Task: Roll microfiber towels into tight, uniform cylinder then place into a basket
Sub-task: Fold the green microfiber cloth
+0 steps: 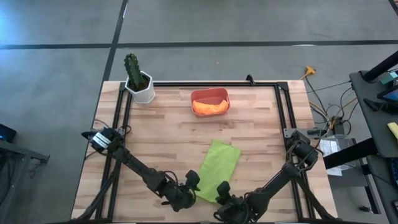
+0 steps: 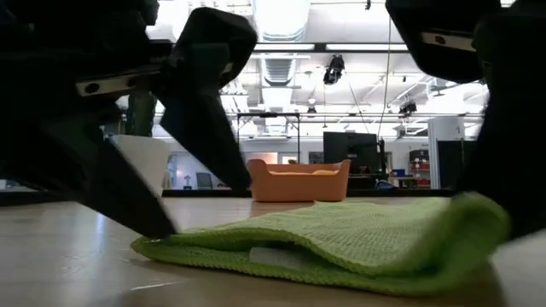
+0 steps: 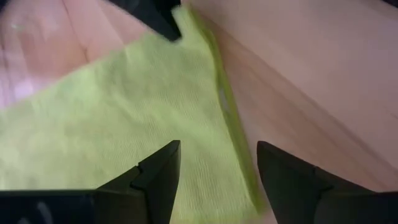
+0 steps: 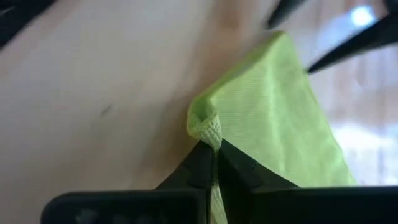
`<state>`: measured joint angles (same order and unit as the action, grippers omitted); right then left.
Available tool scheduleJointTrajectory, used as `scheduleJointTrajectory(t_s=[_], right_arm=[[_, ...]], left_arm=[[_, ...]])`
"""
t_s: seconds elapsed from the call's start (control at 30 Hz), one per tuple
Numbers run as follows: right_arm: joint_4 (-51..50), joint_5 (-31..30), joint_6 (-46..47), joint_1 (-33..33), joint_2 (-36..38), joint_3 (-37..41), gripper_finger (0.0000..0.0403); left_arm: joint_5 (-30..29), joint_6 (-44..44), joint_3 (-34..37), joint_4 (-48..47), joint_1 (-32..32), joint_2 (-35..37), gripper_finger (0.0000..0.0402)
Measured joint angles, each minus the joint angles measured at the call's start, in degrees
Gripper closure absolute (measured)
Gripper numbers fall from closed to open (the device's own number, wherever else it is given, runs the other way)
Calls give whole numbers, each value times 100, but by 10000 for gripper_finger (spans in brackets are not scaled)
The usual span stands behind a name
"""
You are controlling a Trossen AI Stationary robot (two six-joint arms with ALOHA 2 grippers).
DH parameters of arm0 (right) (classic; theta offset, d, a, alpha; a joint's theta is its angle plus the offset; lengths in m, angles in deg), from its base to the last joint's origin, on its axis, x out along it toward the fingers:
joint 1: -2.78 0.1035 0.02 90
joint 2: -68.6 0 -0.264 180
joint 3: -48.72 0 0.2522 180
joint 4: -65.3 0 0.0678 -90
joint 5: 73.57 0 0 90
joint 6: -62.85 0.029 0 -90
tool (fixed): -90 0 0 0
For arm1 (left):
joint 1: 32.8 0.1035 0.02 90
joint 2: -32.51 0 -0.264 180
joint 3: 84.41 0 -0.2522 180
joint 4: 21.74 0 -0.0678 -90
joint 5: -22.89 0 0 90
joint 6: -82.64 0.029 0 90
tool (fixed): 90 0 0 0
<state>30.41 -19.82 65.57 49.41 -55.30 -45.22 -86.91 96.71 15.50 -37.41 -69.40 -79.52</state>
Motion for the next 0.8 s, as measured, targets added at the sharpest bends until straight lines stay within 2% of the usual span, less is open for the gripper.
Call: scheduleJointTrajectory(t_s=[0.13,0.3,0.6,0.8], right_arm=[[-129,-584,612,14,87,2,391],[-665,-1134,1374,-18,365,0,392],[-723,-1187,1574,-93,677,10,392],[-813,-1185,1705,-156,684,11,392]], left_arm=[[-34,23,-13,343,0,-141,206],[-43,15,7,264,0,-198,206],[-603,-184,0,341,19,-205,190],[-439,-742,-2,349,37,-209,174]])
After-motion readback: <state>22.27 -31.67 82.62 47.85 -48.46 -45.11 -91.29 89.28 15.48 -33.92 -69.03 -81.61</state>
